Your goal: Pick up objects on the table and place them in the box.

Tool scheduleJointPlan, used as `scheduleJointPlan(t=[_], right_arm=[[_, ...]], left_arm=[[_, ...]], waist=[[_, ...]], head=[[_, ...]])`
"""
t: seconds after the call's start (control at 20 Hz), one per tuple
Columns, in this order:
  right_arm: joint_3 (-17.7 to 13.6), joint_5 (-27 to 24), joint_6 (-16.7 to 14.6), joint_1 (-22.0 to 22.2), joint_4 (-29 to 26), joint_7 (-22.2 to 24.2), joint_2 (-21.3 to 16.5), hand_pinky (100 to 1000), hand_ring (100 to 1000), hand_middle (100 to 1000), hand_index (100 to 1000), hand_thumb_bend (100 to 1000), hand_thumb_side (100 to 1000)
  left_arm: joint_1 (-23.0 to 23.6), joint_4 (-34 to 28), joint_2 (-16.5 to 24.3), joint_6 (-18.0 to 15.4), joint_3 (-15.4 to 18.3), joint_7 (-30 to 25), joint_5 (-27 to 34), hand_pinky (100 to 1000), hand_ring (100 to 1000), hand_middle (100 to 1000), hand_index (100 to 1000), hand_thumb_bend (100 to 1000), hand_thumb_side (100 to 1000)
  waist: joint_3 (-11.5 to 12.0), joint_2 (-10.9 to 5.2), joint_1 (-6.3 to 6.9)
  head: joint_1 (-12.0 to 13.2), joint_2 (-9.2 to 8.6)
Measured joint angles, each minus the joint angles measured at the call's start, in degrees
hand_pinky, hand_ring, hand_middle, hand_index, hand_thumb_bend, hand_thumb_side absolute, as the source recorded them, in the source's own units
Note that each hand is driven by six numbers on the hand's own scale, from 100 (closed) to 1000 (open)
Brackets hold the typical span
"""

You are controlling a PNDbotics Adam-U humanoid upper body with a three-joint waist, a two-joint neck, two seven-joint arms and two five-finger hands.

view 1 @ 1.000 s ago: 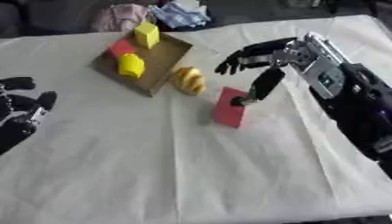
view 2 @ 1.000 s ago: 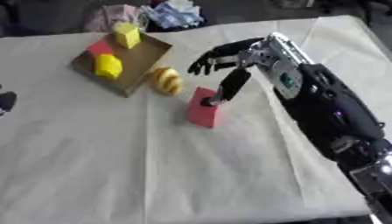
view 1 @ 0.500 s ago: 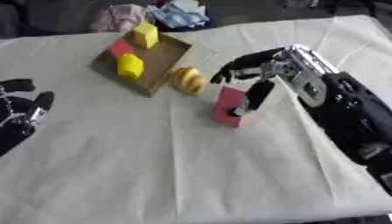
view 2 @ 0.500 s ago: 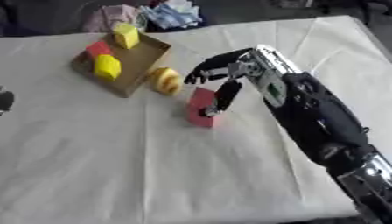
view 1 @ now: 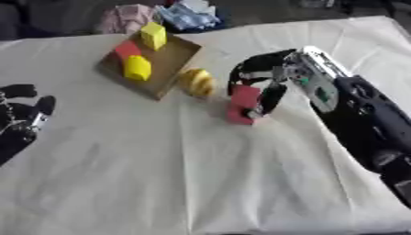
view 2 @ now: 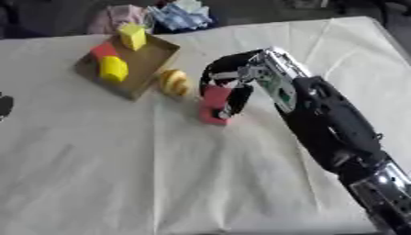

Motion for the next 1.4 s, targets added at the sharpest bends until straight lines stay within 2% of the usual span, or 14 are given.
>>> scheduleJointPlan(t=[0.25, 0.45, 0.75, 0.95, 1.1, 1.25, 1.3, 1.35, 1.4], right_arm=[[-3.3, -1.6, 2.2, -3.8, 1.2, -4.8, -0.1, 689, 597, 522, 734, 150, 192], [-6.6, 0.5, 4.5, -6.5, 5.7, -10.7, 1.1, 682, 588, 517, 737, 127, 176], [-11.8, 6.3, 8.6, -8.4, 14.5, -22.3, 4.1, 664, 573, 520, 758, 100, 174], [-14.0, 8.3, 11.6, -9.0, 18.1, -30.7, 5.7, 663, 579, 535, 781, 100, 189], [-14.9, 9.1, 13.4, -9.2, 19.7, -36.0, 6.8, 665, 592, 572, 814, 100, 243], [-15.0, 9.3, 14.5, -9.2, 20.7, -39.3, 7.8, 674, 614, 615, 840, 100, 287], [-15.0, 9.3, 14.8, -9.2, 21.0, -39.8, 8.2, 686, 645, 671, 871, 100, 338], [-15.0, 9.4, 15.0, -9.2, 21.3, -40.1, 8.5, 688, 651, 680, 875, 100, 346], [-15.0, 9.6, 15.1, -9.1, 21.7, -40.1, 8.8, 695, 678, 737, 903, 125, 428]], left_arm=[[-0.1, -0.1, -2.0, -0.3, -0.4, -0.1, 0.3, 677, 592, 676, 762, 470, 507], [-0.7, -0.4, -3.1, -0.7, -1.1, -0.6, 0.6, 679, 592, 676, 762, 467, 507], [-2.4, -0.7, -4.9, -1.2, -2.4, -1.6, 1.0, 679, 592, 675, 761, 463, 506], [-3.0, -0.7, -6.0, -1.4, -3.1, -2.4, 1.3, 679, 591, 675, 761, 460, 507], [-3.2, -0.7, -6.5, -1.6, -3.6, -2.8, 1.5, 680, 591, 675, 761, 457, 507], [-3.5, -0.7, -6.6, -1.6, -3.9, -3.2, 1.5, 681, 591, 674, 761, 455, 507], [-3.6, -0.7, -6.7, -1.6, -3.9, -3.2, 1.6, 681, 591, 674, 762, 451, 509], [-3.6, -0.7, -6.9, -1.6, -4.0, -3.3, 1.6, 681, 591, 674, 762, 451, 509], [-3.6, -0.7, -6.9, -1.6, -4.1, -3.3, 1.6, 681, 591, 675, 762, 450, 509]], waist=[[1.6, 0.01, 0.0], [3.8, 0.06, 0.0], [8.4, 0.9, 0.0], [11.1, 1.27, 0.0], [13.0, 1.8, -0.08], [14.3, 1.91, -0.15], [14.7, 1.97, -0.15], [15.0, 2.04, -0.15], [15.2, 2.12, -0.15]], head=[[-0.6, -0.26], [-1.9, -0.76], [-4.3, -1.9], [-6.4, -2.61], [-8.2, -2.8], [-9.7, -3.22], [-10.1, -3.26], [-10.5, -3.27], [-10.8, -3.29]])
